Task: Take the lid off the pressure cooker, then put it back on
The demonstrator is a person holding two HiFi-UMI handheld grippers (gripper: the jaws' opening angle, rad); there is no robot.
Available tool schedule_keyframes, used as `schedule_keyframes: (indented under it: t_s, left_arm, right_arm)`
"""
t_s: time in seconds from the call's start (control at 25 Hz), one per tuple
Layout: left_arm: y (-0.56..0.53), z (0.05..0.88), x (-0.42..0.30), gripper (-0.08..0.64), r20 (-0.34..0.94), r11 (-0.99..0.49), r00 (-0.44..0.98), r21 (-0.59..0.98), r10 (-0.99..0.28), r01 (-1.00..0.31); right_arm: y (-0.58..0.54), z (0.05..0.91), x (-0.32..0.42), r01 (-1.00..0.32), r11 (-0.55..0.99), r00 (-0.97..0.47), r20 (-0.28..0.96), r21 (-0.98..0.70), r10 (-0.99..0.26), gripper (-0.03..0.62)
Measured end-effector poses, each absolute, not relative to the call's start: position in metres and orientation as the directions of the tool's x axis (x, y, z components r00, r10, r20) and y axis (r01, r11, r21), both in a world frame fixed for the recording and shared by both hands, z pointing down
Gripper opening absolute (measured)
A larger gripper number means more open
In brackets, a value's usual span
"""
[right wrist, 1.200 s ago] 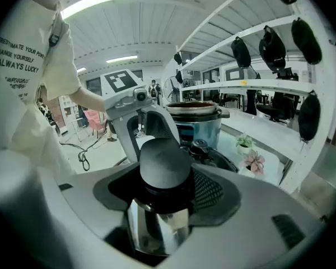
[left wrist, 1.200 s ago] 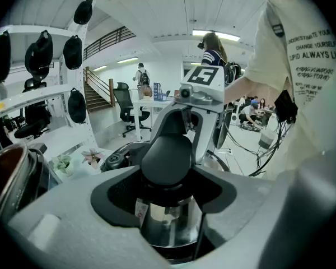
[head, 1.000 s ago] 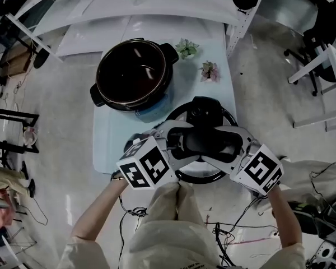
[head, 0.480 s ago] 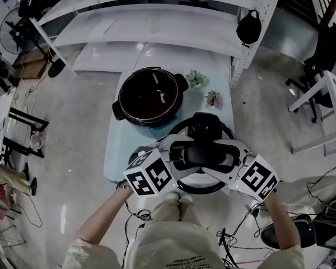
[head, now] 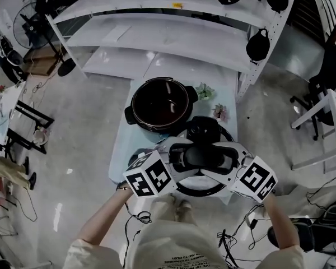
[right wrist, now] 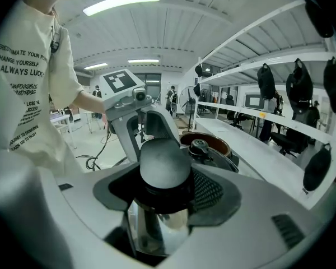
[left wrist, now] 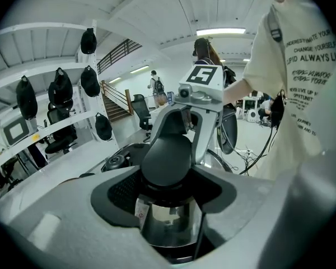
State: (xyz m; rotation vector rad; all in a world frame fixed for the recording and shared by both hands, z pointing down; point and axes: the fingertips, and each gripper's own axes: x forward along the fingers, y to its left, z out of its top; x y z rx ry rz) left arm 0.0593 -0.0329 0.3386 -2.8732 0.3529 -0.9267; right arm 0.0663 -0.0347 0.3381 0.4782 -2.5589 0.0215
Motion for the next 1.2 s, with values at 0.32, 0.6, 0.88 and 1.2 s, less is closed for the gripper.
schedule_keyframes:
  t_s: [0.32, 0.6, 0.88, 1.2]
  left_arm:
    - [-0.055, 0.326, 0.033, 0.279, 0.559, -0.963, 0.785, -0.183, -0.268, -0.198]
    - [-0.086, 0.317, 0.004, 0.279, 0.561, -0.965, 0.786, -0.19, -0.26, -0.184]
    - [-0.121, 0.316, -0.025, 0.278, 0.564, -0.967, 0.788, -0.194, -0.248, -0.165]
    - [-0.16, 0.316, -0.053, 0.278, 0.562, -0.972, 0.796, -0.188, -0.224, -0.141]
  right_arm:
    - [-0.057, 0.325, 0.04, -0.326, 0.942, -0.803, 0.501, 0.083, -0.322, 0.279]
    - [-0.088, 0.316, 0.01, -0.339, 0.937, -0.803, 0.494, 0.079, -0.332, 0.279]
    - [-0.123, 0.316, -0.018, -0.357, 0.932, -0.801, 0.491, 0.068, -0.343, 0.279]
    - [-0.162, 0.316, -0.046, -0.384, 0.922, -0.79, 0.498, 0.053, -0.357, 0.279]
